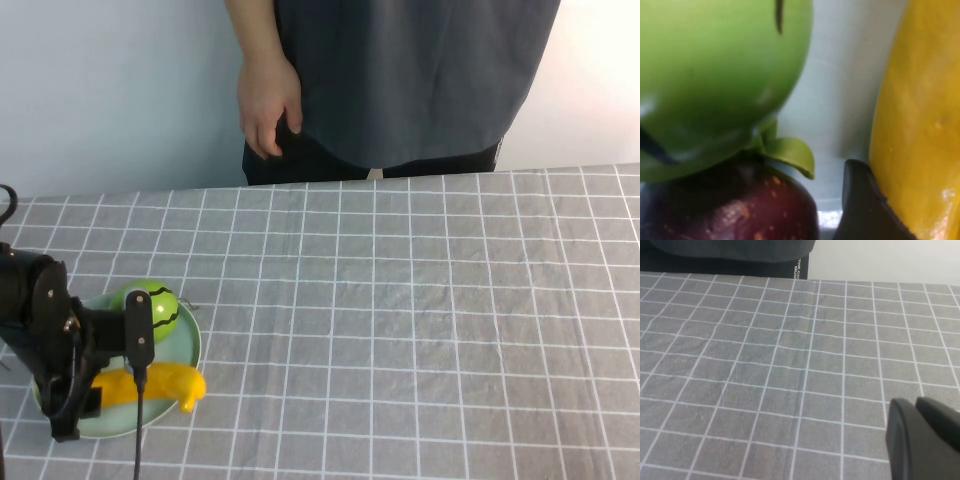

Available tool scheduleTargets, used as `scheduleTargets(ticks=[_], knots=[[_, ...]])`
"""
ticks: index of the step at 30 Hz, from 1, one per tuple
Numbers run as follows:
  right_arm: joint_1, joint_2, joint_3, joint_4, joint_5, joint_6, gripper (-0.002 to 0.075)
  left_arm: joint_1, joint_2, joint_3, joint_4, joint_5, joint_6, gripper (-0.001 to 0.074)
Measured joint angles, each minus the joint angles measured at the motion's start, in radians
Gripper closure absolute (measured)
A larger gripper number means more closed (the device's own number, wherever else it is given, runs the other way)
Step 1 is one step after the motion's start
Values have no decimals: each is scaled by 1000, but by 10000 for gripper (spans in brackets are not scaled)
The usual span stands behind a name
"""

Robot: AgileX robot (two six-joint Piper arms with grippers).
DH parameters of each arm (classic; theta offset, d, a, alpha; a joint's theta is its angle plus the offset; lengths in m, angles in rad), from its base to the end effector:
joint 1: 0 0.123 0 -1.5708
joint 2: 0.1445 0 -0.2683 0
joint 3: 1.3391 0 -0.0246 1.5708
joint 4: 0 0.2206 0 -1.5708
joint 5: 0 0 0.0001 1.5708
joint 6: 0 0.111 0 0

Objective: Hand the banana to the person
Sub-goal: Pick up the banana, then hand the grabbed banana to the person

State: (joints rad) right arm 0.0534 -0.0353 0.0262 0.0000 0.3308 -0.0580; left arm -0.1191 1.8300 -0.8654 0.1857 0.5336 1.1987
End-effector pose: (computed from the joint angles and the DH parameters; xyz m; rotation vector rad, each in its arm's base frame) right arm 0.0584 0.0031 0.1720 -0.1005 1.8025 -0.0033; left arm 0.2829 -0.0233 0.1068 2.0446 2.2613 0.2653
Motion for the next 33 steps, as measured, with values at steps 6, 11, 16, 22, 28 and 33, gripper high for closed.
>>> scheduleTargets(ticks=[6,11,16,22,28,33], knots=[[0,0,0,0,0,0,732,0,-11,0,-15,36,-42,427],[0,0,0,0,0,0,732,0,-115,0,-134,94,-64,427],[0,0,0,0,0,0,732,-2,-272,0,-328,212,-107,427],[0,0,0,0,0,0,732,-78,-504,-56,-443,214,-339,427],[0,0,0,0,0,0,732,-137,-518,-271,-412,282,-634,427],[0,0,0,0,0,0,732,-198,-428,-475,-264,407,-798,427]])
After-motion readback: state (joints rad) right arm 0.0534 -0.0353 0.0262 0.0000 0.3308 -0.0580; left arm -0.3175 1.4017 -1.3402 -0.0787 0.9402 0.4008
